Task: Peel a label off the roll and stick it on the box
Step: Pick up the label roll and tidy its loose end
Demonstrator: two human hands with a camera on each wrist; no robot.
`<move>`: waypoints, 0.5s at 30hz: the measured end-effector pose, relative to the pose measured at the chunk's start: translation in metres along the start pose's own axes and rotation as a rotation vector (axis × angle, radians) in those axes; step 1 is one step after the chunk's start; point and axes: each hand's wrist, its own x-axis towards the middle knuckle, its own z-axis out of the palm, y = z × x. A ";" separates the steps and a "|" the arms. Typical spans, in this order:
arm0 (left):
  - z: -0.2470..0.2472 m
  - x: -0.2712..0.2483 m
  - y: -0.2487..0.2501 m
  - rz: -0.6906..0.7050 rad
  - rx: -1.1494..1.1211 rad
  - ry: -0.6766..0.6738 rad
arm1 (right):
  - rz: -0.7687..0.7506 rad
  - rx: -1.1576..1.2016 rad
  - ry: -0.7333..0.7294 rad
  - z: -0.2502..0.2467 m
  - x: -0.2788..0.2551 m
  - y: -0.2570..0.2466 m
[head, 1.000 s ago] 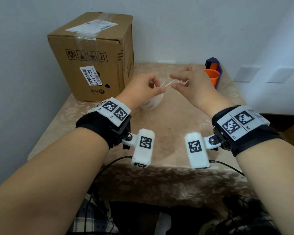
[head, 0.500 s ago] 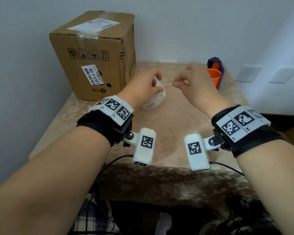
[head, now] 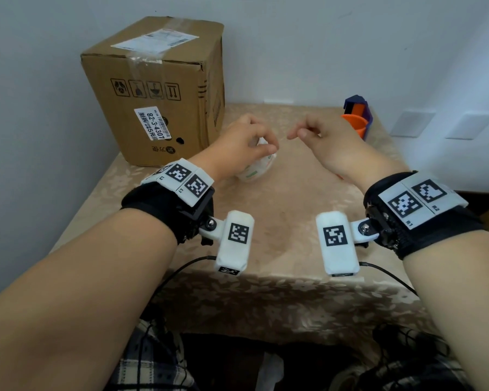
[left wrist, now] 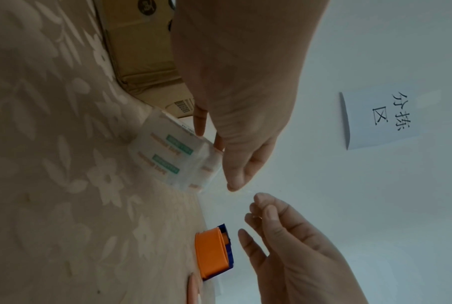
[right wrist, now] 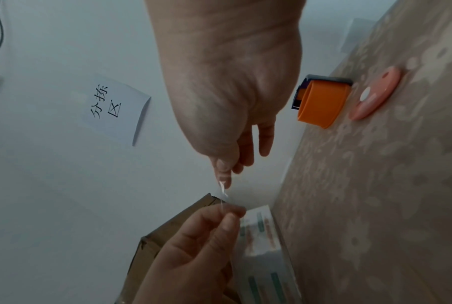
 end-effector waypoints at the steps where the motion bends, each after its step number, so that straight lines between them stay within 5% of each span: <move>1: 0.000 0.000 0.001 0.005 -0.004 -0.003 | -0.013 -0.007 0.018 0.001 0.001 0.000; 7: 0.003 0.001 0.002 0.053 -0.099 0.006 | -0.004 0.037 0.116 0.007 0.006 0.000; 15: 0.004 0.003 0.004 0.038 -0.085 0.014 | 0.136 0.406 0.123 0.015 0.004 -0.003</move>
